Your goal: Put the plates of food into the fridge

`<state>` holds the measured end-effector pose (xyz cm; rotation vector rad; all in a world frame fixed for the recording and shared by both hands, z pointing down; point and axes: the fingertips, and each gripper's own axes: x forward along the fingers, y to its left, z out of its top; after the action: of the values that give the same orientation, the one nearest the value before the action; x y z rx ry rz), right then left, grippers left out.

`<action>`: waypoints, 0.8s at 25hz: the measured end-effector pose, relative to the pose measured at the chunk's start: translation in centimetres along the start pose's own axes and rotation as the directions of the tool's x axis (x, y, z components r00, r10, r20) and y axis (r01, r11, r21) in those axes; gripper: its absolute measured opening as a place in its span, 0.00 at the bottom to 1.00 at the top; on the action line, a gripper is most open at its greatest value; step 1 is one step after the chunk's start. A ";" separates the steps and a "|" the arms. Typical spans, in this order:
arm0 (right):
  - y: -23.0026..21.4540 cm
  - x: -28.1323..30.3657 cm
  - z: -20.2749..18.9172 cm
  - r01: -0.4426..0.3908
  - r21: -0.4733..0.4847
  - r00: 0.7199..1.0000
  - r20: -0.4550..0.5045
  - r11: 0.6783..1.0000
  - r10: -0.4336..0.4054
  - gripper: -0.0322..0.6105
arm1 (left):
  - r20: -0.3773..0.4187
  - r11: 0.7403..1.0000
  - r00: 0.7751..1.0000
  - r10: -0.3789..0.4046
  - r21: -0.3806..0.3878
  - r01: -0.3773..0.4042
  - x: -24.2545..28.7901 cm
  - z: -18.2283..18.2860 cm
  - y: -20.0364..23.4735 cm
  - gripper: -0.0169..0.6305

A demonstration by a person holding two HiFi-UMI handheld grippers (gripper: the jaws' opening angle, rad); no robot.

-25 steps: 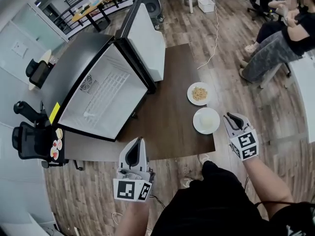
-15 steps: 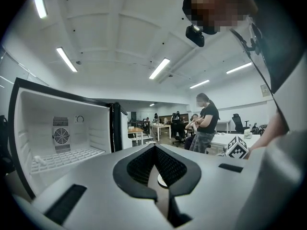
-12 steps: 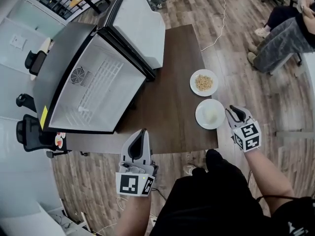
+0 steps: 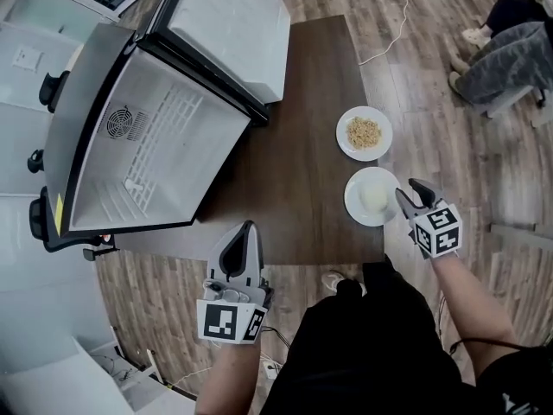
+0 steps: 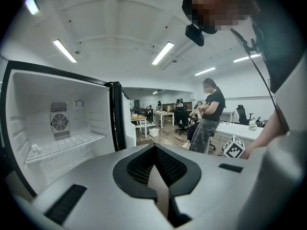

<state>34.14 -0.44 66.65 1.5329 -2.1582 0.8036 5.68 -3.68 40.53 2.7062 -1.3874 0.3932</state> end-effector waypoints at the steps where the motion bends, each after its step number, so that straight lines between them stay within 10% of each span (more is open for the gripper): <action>1: 0.0 0.4 -0.4 -0.012 0.001 1.000 -0.010 1.000 0.012 0.28 | -0.004 1.000 1.000 0.002 0.000 -0.002 0.2 -0.1 -0.1 0.03; 20: 0.7 4.8 -3.6 -0.160 0.173 0.981 -0.081 0.972 0.176 0.26 | -0.075 1.000 0.997 0.028 0.014 -0.027 1.7 -0.8 0.5 0.03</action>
<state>31.81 -1.43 72.12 1.3682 -2.2197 1.1149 6.07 -5.11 41.74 2.6551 -1.4084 0.5028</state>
